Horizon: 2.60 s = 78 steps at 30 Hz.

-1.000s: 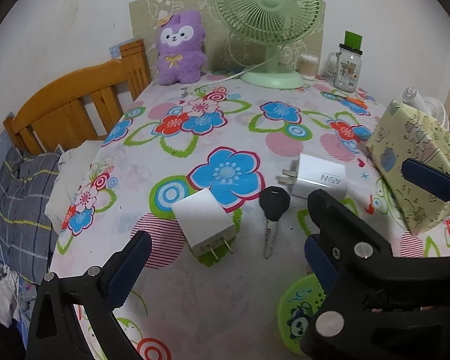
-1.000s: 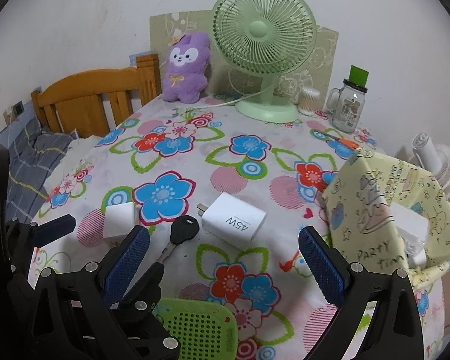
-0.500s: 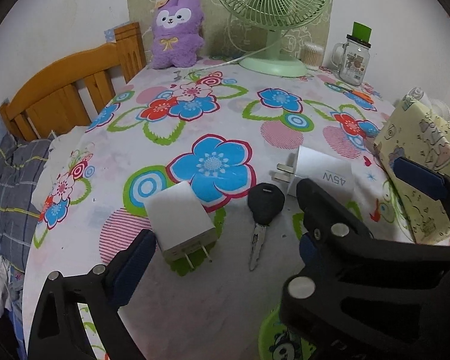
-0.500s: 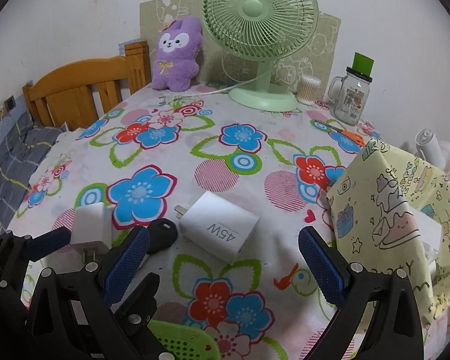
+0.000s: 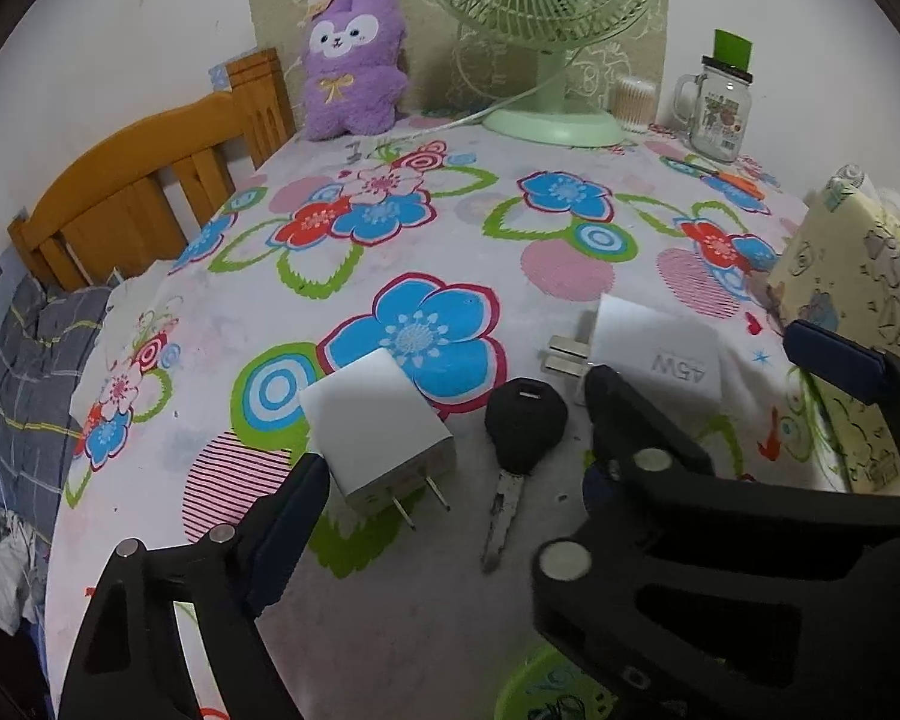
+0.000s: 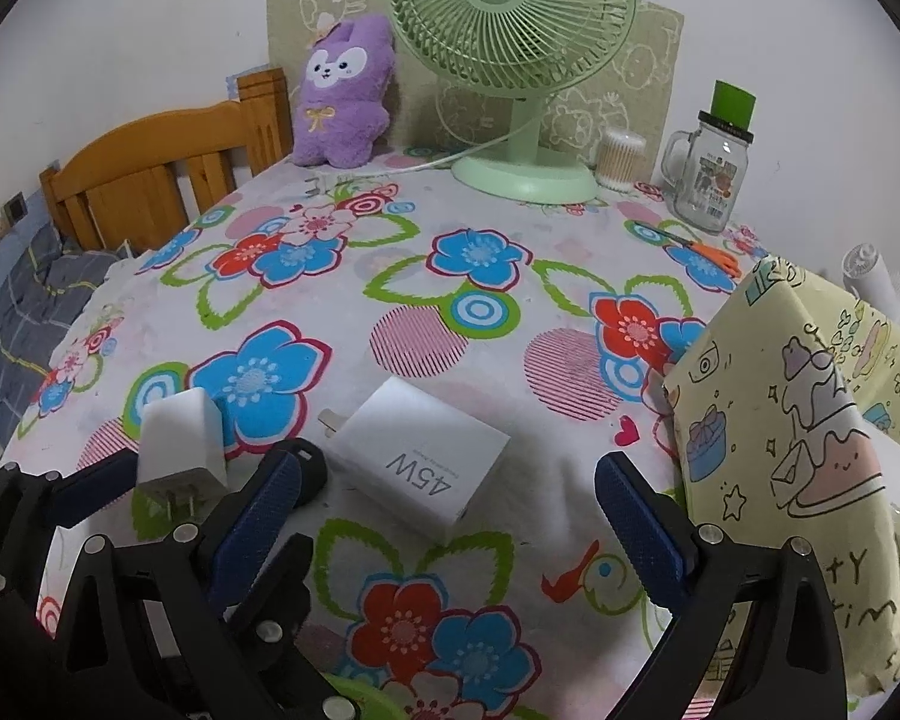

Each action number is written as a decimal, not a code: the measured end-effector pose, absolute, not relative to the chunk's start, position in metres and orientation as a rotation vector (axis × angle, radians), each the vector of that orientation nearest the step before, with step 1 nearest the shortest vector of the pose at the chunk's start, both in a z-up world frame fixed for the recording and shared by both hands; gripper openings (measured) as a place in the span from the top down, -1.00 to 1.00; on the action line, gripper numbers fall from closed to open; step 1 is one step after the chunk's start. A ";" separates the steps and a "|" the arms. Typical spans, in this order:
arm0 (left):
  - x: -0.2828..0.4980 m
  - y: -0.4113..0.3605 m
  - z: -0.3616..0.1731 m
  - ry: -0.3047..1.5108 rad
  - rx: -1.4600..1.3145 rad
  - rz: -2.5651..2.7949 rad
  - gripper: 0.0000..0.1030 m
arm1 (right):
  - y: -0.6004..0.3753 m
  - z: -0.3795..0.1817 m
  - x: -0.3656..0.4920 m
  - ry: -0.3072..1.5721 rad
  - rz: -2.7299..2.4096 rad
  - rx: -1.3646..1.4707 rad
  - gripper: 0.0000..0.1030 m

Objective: Organize rigid objects
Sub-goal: 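Move the right gripper toward the large white wall charger while the left gripper approaches the small cube charger, then close the right gripper on the large wall charger while the left gripper closes on the cube charger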

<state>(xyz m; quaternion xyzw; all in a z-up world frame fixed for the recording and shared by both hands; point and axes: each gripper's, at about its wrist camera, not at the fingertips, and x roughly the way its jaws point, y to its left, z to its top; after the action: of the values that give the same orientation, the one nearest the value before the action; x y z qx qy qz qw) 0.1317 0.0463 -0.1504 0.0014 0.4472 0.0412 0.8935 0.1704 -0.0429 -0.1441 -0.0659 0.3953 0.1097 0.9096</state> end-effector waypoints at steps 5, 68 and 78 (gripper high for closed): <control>0.138 0.048 -0.153 0.931 -0.006 0.089 -0.68 | -0.044 -0.149 0.179 0.832 0.236 -0.116 -0.90; 0.142 0.073 -0.150 0.906 -0.065 0.112 0.14 | -0.044 -0.147 0.184 0.886 0.224 -0.073 -0.46; 0.132 0.067 -0.140 0.882 -0.047 0.105 0.15 | -0.048 -0.138 0.174 0.875 0.218 -0.069 -0.46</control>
<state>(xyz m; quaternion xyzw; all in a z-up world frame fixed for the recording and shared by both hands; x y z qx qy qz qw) 0.1324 0.0671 -0.1399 -0.0227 0.4267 0.0507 0.9027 0.1735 -0.0483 -0.1381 -0.0334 0.4230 0.1053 0.8994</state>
